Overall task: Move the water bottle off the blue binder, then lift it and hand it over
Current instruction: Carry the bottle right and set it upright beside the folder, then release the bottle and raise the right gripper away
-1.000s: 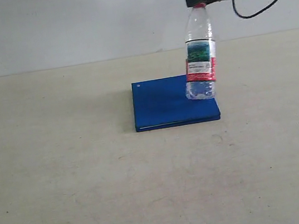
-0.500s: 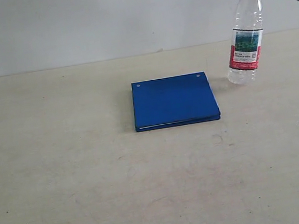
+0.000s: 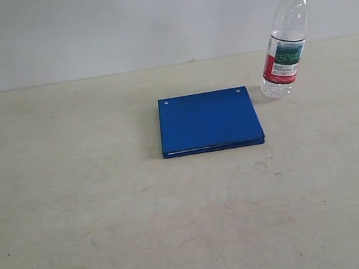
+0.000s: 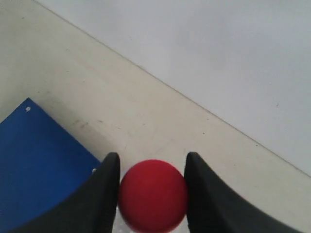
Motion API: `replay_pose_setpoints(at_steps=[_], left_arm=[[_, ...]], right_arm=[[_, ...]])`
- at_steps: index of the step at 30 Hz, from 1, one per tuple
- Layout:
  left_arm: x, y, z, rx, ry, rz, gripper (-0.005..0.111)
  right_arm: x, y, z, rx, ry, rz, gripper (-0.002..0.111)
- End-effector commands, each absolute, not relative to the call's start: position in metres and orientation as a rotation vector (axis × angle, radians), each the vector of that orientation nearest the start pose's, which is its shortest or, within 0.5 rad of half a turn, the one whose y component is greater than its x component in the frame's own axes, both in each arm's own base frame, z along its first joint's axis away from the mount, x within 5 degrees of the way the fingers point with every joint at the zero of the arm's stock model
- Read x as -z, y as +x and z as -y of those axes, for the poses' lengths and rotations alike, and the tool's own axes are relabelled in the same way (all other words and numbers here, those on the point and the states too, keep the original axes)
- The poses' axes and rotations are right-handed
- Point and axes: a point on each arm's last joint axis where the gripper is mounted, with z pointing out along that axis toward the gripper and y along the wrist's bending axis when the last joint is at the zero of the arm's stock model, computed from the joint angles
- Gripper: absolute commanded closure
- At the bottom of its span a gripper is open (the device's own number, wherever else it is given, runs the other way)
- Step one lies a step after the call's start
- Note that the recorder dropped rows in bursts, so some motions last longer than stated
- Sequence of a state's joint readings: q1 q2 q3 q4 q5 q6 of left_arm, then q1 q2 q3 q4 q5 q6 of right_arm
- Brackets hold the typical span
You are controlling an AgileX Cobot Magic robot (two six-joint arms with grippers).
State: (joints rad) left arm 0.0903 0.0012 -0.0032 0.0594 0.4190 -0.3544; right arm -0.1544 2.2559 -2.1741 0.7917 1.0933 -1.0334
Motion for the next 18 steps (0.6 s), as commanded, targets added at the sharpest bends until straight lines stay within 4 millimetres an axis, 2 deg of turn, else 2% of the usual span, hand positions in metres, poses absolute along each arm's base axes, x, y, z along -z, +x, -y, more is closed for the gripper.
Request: replay_pose_setpoints(at_steps=[1,3,7,10,13,16,18], left_arm=[[-0.176,0.051,-0.007,0.117,-0.372,-1.859,0.102],[-0.176,0.051,-0.007,0.117,-0.372,-1.859,0.102],[-0.176,0.051,-0.007,0.117,-0.372,-1.859,0.102],[-0.176,0.051,-0.007,0.117,-0.372,-1.859,0.102],[-0.176,0.051,-0.007,0.117,-0.372,-1.859,0.102],[-0.176,0.051,-0.007,0.117,-0.372,-1.859,0.102],[-0.176,0.051,-0.007,0.117,-0.372,-1.859,0.102]], right_arm=[[-0.290,0.498,0.020,-0.500,-0.822,-2.144,0.062],[-0.290,0.498,0.020,-0.500,-0.823,-2.142,0.051],[-0.305,0.494,0.016,-0.529,-0.799,-2.096,0.049],[-0.335,0.486,0.012,-0.545,-0.766,-2.005,0.049],[-0.375,0.467,0.006,-0.545,-0.771,-1.912,0.049],[-0.407,0.440,-0.001,-0.611,-0.774,-1.920,0.049],[-0.419,0.431,-0.004,-0.635,-0.715,-1.942,0.049]])
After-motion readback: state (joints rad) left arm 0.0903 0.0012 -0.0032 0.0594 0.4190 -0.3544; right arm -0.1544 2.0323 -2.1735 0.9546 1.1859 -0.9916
